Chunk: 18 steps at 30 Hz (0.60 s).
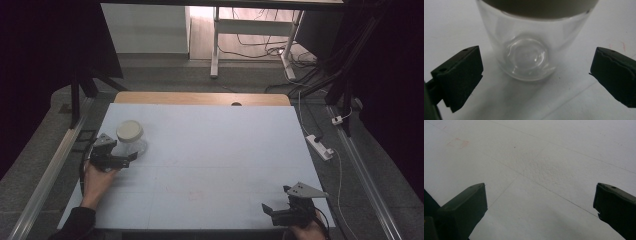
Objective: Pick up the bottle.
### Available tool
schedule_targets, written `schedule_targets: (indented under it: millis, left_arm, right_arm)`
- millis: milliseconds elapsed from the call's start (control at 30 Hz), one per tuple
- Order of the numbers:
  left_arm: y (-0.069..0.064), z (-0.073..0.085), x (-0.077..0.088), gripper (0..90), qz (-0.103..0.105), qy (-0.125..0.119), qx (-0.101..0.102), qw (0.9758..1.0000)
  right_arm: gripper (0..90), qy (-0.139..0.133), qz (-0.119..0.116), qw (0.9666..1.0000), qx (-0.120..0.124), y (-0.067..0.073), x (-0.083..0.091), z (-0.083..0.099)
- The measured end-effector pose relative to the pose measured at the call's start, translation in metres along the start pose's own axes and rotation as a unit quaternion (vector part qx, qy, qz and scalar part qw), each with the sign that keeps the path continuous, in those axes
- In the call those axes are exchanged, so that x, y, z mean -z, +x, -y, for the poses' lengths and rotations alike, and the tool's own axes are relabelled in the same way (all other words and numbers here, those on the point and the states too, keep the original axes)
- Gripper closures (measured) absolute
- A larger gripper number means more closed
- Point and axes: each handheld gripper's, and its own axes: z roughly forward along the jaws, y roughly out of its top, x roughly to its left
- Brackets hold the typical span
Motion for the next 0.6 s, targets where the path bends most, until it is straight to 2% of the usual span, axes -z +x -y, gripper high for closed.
schedule_targets:
  millis: [133,200,400,600]
  left_arm:
    - [0.001,-0.004,-0.007,0.0,-0.003,-0.005,0.0,1.0]
    - [0.001,-0.006,-0.01,0.0,-0.013,-0.006,-0.001,0.9999]
    - [-0.001,-0.013,-0.019,0.0,-0.023,-0.004,-0.009,0.9997]
    - [0.002,-0.018,-0.024,0.0,-0.014,-0.012,-0.003,0.9998]
  right_arm:
    - [0.0,0.001,0.0,1.0,0.001,0.0,0.0,0.0]
    - [0.0,0.002,0.0,1.0,0.001,0.0,0.0,0.0]
    - [0.0,0.002,0.0,1.0,0.002,0.0,0.0,0.0]
    - [0.0,0.002,-0.001,1.0,0.003,0.0,0.0,0.0]
